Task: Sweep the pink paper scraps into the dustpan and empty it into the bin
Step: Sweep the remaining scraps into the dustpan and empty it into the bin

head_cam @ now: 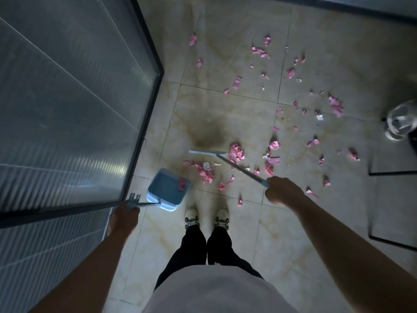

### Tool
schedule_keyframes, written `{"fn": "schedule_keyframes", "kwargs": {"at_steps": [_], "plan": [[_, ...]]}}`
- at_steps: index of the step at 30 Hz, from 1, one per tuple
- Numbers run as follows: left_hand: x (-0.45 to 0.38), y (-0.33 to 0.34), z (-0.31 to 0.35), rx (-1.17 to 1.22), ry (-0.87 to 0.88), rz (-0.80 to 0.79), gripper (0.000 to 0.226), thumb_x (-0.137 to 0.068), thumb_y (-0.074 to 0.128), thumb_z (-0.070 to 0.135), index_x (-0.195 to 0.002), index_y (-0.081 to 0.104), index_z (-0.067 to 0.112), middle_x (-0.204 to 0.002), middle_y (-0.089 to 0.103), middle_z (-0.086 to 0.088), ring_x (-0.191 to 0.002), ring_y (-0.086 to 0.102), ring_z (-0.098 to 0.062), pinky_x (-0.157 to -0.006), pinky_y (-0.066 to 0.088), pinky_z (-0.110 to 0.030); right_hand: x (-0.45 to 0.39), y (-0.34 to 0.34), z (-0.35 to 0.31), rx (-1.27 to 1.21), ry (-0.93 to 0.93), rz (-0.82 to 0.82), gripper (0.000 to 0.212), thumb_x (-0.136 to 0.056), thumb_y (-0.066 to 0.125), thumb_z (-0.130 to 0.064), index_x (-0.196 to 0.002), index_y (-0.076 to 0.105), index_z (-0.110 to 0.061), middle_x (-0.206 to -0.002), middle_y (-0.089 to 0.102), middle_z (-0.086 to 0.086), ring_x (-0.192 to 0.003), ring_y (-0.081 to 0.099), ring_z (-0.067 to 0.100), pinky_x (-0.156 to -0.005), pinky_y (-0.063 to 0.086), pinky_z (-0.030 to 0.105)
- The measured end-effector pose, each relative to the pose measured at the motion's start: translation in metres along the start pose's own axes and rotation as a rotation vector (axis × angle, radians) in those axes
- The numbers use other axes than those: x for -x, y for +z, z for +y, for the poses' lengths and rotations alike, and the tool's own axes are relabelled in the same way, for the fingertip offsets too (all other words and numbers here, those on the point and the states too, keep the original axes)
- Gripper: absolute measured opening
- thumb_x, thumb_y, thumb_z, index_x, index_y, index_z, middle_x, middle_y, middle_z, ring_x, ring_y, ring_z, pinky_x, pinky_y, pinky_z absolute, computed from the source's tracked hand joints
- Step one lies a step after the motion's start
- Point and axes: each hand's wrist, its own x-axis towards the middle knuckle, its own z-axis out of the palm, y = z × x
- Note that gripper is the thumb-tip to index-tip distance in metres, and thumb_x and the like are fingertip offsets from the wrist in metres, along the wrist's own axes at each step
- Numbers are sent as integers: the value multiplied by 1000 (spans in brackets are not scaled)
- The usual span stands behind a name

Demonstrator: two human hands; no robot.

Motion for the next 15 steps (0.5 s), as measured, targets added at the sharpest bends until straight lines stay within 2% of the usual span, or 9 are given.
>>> {"fn": "schedule_keyframes", "kwargs": {"at_steps": [4,8,10,12,13,15], "plan": [[2,-1,-4,29,-36,5,31,-89,59,23,-112,64,4,-107,67,-24,-96,64,-39,-83,53,-44,-13,14,-39,-32,-58,52,32,-91,43,-16,-117,58,-7,-84,56,2,-71,56,21,-59,44,28],[8,-4,-15,2,5,-12,27,-90,58,18,-112,64,3,-103,68,-22,-94,64,-37,-78,49,-39,-17,24,-65,20,-46,29,29,-92,47,-13,-119,58,-12,-85,59,1,-78,63,21,-69,54,32],[7,-5,-23,-4,27,-29,26,-91,58,17,-112,64,3,-102,68,-21,-92,64,-36,-76,48,-38,-15,27,-62,144,-63,41,31,-93,46,-14,-122,58,-14,-83,58,-2,-78,64,20,-69,55,33],[5,-6,-32,-29,69,-53,26,-91,57,16,-113,65,4,-103,69,-20,-92,64,-35,-74,46,-34,-10,26,-50,230,-79,59,34,-95,43,-16,-126,56,-18,-85,59,-2,-77,62,19,-62,50,30],[4,-6,-35,-53,91,-59,26,-91,56,17,-114,65,6,-104,69,-19,-94,64,-35,-74,45,-33,-8,26,-43,258,-73,62,36,-94,43,-17,-127,55,-20,-90,62,-1,-79,63,20,-64,50,29],[4,-6,-39,-51,116,-79,27,-91,56,16,-114,65,7,-106,69,-19,-97,63,-36,-77,45,-34,1,28,-27,291,-32,55,38,-93,42,-17,-129,54,-24,-99,65,0,-89,65,21,-77,53,34]]}}
